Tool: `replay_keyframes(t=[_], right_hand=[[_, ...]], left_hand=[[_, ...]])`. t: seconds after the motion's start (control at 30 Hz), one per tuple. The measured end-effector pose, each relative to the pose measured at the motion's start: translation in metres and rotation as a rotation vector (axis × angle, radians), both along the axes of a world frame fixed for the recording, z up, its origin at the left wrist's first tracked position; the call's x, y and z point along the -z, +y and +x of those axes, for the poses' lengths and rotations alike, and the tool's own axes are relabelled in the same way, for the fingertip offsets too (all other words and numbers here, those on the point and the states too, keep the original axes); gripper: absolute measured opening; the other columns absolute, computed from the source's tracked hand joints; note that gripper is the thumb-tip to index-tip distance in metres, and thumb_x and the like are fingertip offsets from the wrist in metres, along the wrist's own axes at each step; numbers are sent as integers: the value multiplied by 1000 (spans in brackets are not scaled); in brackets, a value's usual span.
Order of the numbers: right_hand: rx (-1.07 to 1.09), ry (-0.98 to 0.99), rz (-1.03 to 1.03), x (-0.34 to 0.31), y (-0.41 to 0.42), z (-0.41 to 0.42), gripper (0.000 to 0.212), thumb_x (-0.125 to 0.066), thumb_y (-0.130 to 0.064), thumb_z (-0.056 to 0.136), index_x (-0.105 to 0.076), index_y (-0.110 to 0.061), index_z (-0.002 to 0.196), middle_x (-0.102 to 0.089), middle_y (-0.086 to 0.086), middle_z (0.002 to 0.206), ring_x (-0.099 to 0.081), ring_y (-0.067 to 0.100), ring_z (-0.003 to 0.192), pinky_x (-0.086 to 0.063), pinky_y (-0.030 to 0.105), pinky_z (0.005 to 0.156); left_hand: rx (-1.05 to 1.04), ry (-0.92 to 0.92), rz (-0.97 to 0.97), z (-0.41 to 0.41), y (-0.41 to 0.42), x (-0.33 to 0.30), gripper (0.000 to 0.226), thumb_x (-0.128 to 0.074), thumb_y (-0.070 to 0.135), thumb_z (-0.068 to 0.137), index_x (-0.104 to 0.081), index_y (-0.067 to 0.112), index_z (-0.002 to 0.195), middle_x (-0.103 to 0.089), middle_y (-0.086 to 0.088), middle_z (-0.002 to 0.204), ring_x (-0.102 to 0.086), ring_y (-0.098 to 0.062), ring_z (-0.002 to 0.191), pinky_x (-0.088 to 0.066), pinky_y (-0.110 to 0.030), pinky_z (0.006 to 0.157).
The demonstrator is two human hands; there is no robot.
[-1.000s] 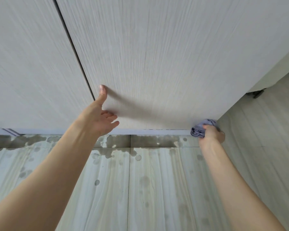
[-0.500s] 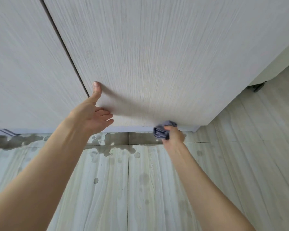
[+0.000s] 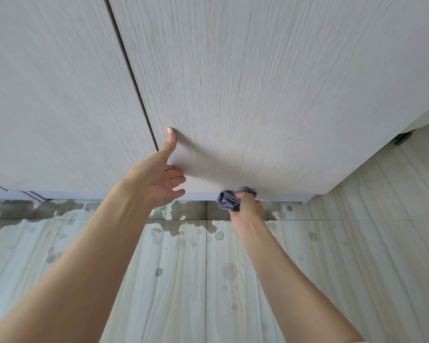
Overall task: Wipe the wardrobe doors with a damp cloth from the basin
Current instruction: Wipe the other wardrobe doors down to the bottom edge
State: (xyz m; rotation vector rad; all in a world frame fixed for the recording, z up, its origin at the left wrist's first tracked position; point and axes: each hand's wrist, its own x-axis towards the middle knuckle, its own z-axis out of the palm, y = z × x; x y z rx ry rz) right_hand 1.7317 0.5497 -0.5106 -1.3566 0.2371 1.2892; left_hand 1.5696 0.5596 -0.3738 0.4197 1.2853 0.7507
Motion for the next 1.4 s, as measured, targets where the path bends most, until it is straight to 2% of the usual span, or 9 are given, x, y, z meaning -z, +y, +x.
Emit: replay_keyframes(t=[0.13, 0.27, 0.37, 0.5, 0.6, 0.9, 1.07, 1.17, 1.4], right_hand=[[-28, 144, 23, -5, 7, -54, 34, -48, 15, 83, -46, -10, 106, -54, 13, 89, -51, 23, 62, -40, 25, 49], [-89, 205, -11, -6, 10, -86, 37, -46, 15, 85, -49, -7, 115, -53, 16, 106, -55, 27, 76, -47, 33, 63], [-132, 249, -11, -8, 9, -106, 24, -40, 17, 86, -50, -4, 89, -55, 15, 97, -55, 29, 85, -47, 37, 89], [-162, 248, -46, -13, 14, -116, 32, -35, 15, 88, -47, -9, 71, -56, 12, 97, -55, 26, 89, -42, 33, 98], [-166, 270, -10, -22, 13, -117, 38, -29, 16, 88, -40, -11, 65, -46, 9, 75, -48, 23, 72, -44, 31, 95], [-297, 136, 106, -89, 12, -117, 27, -36, 15, 88, -47, -8, 78, -51, 15, 80, -52, 27, 63, -48, 40, 63], [-286, 60, 261, -136, 8, -114, 27, -49, 12, 83, -53, 0, 108, -58, 17, 98, -60, 27, 81, -54, 41, 84], [-279, 5, 372, -144, -8, -112, 32, -54, 7, 82, -52, -2, 113, -59, 11, 85, -60, 19, 66, -55, 24, 52], [-386, 4, -71, -80, -18, -126, 13, -45, 5, 89, -46, -3, 78, -48, 9, 76, -46, 18, 62, -39, 28, 56]], left_hand=[[161, 45, -47, -24, -4, 3, 117, -70, 62, 49, -33, -2, 140, -47, -11, 140, -40, -22, 133, -37, -48, 106], [145, 126, -151, -58, -18, 20, 63, -70, 45, 72, -56, 7, 120, -66, -6, 113, -58, -20, 109, -46, -42, 95], [38, 170, -211, -83, -27, 31, 34, -64, 33, 86, -60, 13, 113, -66, -4, 112, -60, -23, 105, -46, -38, 93], [-75, 148, -234, -104, -33, 41, 13, -57, 25, 94, -62, 14, 99, -67, -4, 111, -62, -24, 101, -46, -37, 86], [-120, 123, -232, -107, -35, 46, 12, -52, 21, 96, -62, 14, 97, -67, -5, 109, -62, -24, 98, -47, -37, 86], [-140, 149, -207, -106, -43, 49, 13, -51, 16, 96, -62, 14, 103, -68, -4, 101, -63, -22, 88, -47, -36, 80], [-144, 154, -197, -109, -49, 45, 12, -49, 17, 97, -61, 14, 98, -67, -4, 99, -63, -21, 85, -47, -37, 80], [-172, 151, -200, -114, -53, 42, 12, -48, 18, 97, -59, 15, 100, -67, -4, 96, -63, -21, 85, -47, -37, 79], [-328, 121, -227, -127, -60, 48, 17, -43, 17, 98, -52, 13, 112, -63, -5, 99, -61, -21, 80, -46, -37, 80]])
